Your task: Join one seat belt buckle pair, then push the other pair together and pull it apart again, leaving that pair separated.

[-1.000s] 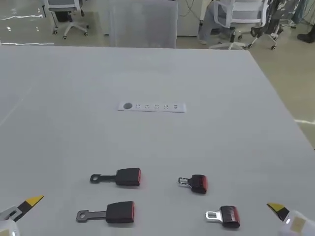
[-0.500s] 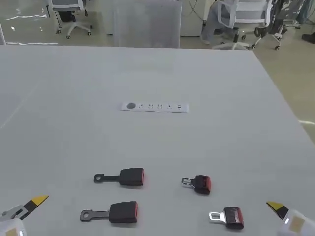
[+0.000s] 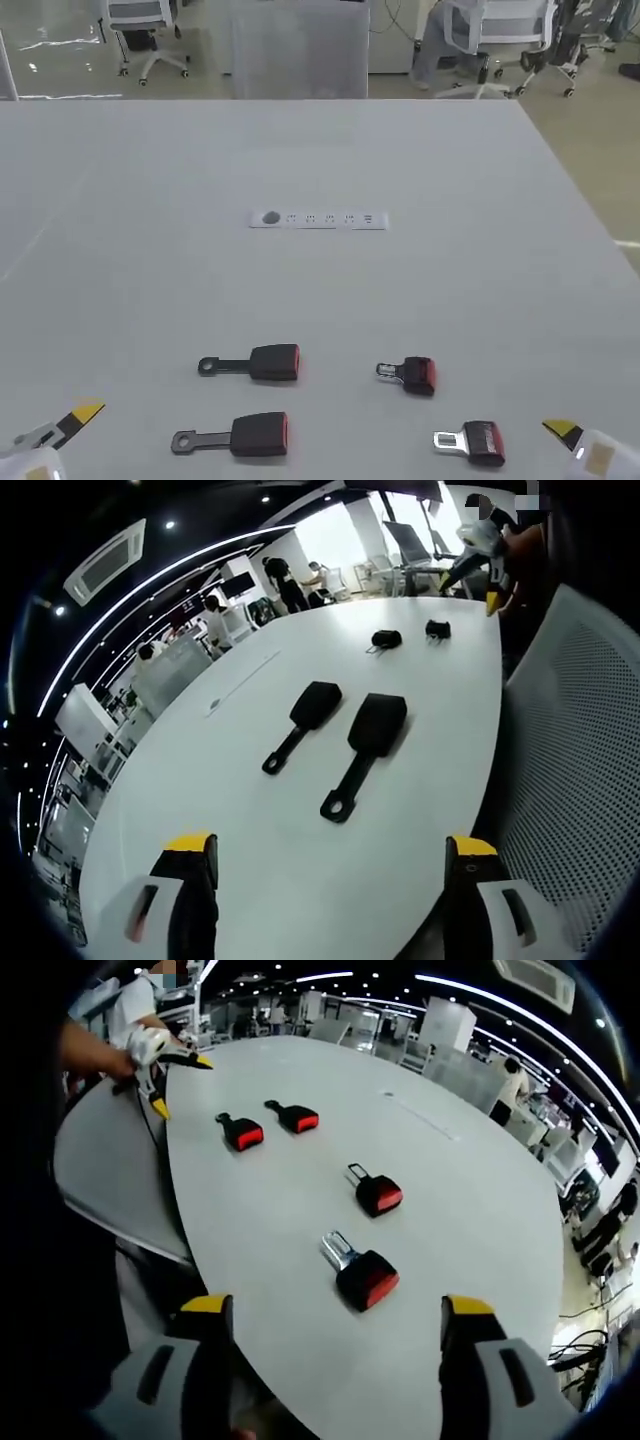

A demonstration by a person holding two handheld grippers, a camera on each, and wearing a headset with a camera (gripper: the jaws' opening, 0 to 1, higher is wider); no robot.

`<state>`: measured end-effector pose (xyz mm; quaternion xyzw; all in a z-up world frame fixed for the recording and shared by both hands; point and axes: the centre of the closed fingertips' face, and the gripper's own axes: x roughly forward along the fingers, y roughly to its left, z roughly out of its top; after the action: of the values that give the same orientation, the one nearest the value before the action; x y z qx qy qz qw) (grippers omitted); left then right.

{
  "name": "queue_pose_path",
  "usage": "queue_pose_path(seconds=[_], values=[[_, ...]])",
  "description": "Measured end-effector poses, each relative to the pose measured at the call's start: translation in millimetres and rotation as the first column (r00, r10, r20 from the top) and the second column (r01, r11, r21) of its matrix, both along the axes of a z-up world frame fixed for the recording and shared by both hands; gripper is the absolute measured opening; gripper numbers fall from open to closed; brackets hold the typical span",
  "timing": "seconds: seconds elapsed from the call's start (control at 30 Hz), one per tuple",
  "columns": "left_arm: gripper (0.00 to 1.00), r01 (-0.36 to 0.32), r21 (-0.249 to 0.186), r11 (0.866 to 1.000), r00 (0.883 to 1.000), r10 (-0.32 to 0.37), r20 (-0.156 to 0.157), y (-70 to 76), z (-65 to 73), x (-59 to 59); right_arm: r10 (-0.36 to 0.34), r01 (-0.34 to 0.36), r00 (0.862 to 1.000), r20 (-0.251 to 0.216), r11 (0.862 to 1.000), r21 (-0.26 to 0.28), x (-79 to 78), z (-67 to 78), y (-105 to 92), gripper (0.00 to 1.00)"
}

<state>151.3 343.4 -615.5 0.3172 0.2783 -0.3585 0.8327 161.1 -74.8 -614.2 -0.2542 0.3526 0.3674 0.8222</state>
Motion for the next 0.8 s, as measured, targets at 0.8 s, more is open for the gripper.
queue_pose_path(seconds=[0.8], values=[[0.82,0.092,0.111,0.99,0.993,-0.083,-0.08,4.0,-23.9,-15.0,0.062,-0.064,0.998,-0.03,0.997,-0.048,8.5,-8.3,0.5,0.65]])
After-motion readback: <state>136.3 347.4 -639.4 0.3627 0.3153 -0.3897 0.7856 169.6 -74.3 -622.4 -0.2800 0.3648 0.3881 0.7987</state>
